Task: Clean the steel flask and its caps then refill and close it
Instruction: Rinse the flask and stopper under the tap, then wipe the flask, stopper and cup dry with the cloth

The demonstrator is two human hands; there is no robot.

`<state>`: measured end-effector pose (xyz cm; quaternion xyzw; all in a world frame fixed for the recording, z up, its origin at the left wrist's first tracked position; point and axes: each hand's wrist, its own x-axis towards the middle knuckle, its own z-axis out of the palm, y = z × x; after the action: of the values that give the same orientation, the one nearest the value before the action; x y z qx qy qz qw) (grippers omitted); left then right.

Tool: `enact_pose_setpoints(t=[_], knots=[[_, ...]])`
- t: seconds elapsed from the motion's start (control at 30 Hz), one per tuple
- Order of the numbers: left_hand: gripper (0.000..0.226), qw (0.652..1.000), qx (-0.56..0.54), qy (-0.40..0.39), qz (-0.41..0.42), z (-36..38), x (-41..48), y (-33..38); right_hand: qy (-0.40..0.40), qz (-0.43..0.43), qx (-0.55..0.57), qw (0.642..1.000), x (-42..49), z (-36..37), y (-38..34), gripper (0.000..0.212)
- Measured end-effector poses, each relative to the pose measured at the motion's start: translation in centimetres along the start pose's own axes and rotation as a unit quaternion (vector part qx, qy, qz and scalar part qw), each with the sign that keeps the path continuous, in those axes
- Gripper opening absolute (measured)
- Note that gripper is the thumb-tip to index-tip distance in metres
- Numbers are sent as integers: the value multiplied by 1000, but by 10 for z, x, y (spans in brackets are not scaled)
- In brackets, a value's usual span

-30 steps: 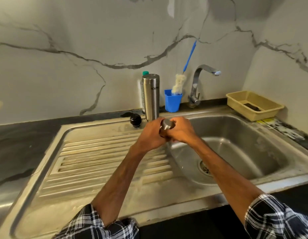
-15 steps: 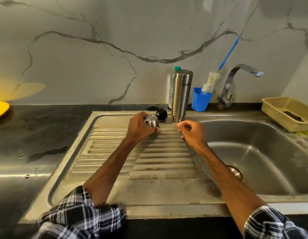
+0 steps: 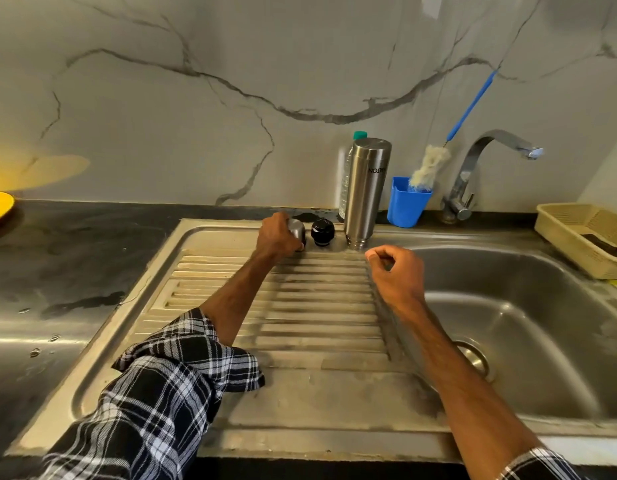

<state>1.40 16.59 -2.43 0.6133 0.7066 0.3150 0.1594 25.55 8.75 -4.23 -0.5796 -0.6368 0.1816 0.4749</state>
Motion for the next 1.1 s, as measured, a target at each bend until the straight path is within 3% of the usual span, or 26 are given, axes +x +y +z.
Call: enact_pose_setpoints(t=[0.3,0.5,0.6,0.87,1.1], knots=[[80,999,16,-25,-14,-4,-11,6,3,-1,-7,1000,3,-3,3,7],[64,994,0,108,24,-1,-66,44,23,60,34,997,6,-27,12,7],[61,989,-16,122,79,3,-91,75,41,107,62,991,9,-56,18,7],[41,974,-47,-2,224,59,-117,175,124,161,0,979,33,-177,63,8],[36,926,-18,-165,340,142,-115,280,227,115,-136,958,70,-273,102,24]])
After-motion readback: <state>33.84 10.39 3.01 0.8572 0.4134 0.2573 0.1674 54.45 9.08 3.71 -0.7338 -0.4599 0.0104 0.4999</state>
